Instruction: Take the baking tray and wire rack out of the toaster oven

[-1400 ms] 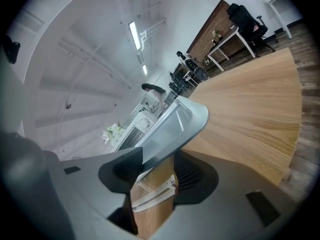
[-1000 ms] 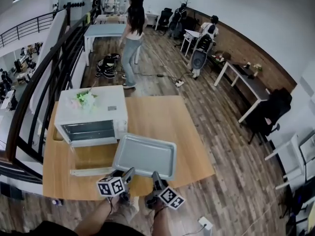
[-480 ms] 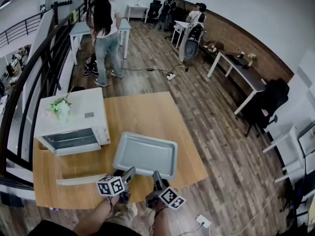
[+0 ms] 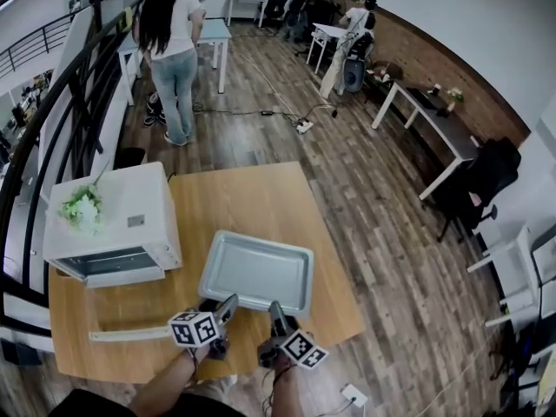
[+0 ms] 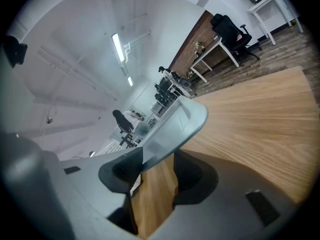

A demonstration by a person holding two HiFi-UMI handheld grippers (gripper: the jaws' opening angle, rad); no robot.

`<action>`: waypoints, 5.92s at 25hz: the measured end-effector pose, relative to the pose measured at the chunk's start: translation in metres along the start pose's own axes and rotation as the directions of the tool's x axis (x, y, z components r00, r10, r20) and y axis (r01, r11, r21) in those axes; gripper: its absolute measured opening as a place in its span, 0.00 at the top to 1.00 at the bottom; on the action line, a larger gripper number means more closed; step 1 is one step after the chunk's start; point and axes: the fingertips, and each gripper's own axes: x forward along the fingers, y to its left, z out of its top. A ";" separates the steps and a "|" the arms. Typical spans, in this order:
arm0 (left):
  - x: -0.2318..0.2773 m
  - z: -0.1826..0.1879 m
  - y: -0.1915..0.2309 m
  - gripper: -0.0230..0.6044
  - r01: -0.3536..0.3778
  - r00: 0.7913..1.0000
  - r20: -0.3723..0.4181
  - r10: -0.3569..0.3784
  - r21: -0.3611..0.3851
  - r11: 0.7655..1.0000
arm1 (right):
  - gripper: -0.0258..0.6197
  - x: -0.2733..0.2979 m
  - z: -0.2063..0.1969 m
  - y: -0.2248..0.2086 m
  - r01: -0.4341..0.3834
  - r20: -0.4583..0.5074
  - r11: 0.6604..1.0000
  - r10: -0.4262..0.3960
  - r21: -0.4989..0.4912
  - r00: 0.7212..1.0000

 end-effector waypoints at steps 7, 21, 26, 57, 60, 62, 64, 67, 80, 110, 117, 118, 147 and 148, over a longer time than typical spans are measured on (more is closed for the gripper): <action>0.037 0.016 0.022 0.58 -0.028 0.999 0.023 0.030 -0.053 0.998 | 0.67 0.048 0.010 -0.014 0.010 -0.042 0.999 -0.009 0.033 0.999; 0.074 0.034 0.069 0.59 -0.111 0.994 0.010 0.113 -0.108 0.988 | 0.67 0.123 0.004 -0.033 -0.002 -0.135 0.998 0.010 0.058 0.991; 0.085 0.042 0.083 0.59 -0.131 0.991 0.010 0.133 -0.119 0.984 | 0.66 0.146 0.004 -0.035 -0.014 -0.158 0.999 0.018 0.032 0.987; 0.128 0.032 0.122 0.59 -0.225 0.971 -0.121 0.206 -0.168 0.960 | 0.61 0.197 -0.010 -0.069 0.116 -0.286 0.990 -0.089 0.081 0.954; 0.127 0.026 0.123 0.59 -0.240 0.966 -0.146 0.215 -0.184 0.953 | 0.58 0.194 -0.011 -0.068 0.118 -0.289 0.989 -0.089 0.086 0.953; 0.126 0.022 0.122 0.58 -0.252 0.961 -0.164 0.221 -0.197 0.948 | 0.56 0.192 -0.011 -0.070 0.123 -0.292 0.988 -0.092 0.090 0.952; 0.125 0.018 0.122 0.57 -0.262 0.957 -0.178 0.227 -0.207 0.942 | 0.53 0.188 -0.012 -0.075 0.149 -0.305 0.984 -0.112 0.102 0.946; 0.124 0.012 0.122 0.54 -0.272 0.953 -0.199 0.230 -0.222 0.936 | 0.49 0.179 -0.016 -0.079 0.198 -0.323 0.973 -0.151 0.119 0.934; 0.104 0.011 0.110 0.52 -0.272 0.955 -0.176 0.239 -0.190 0.943 | 0.49 0.159 -0.019 -0.080 0.165 -0.310 0.983 -0.134 0.074 0.941; -0.066 0.098 0.033 0.59 -0.223 0.972 0.127 0.198 0.233 0.947 | 0.58 0.072 -0.027 0.110 -0.100 -0.217 0.907 0.010 -0.410 0.976; -0.137 0.118 0.032 0.66 -0.293 0.946 0.234 0.224 0.321 0.901 | 0.62 0.051 -0.065 0.165 -0.188 -0.227 0.839 0.080 -0.510 0.971; -0.149 0.119 0.032 0.67 -0.302 0.942 0.245 0.228 0.326 0.896 | 0.63 0.045 -0.072 0.174 -0.198 -0.228 0.833 0.089 -0.516 0.970; -0.421 0.111 0.071 0.95 -0.527 0.814 0.455 0.360 0.320 0.787 | 0.96 -0.062 -0.222 0.325 -0.325 -0.233 0.594 0.228 -0.736 0.945; -0.425 0.109 0.072 0.96 -0.529 0.813 0.456 0.363 0.316 0.788 | 0.96 -0.064 -0.225 0.324 -0.327 -0.236 0.593 0.228 -0.736 0.945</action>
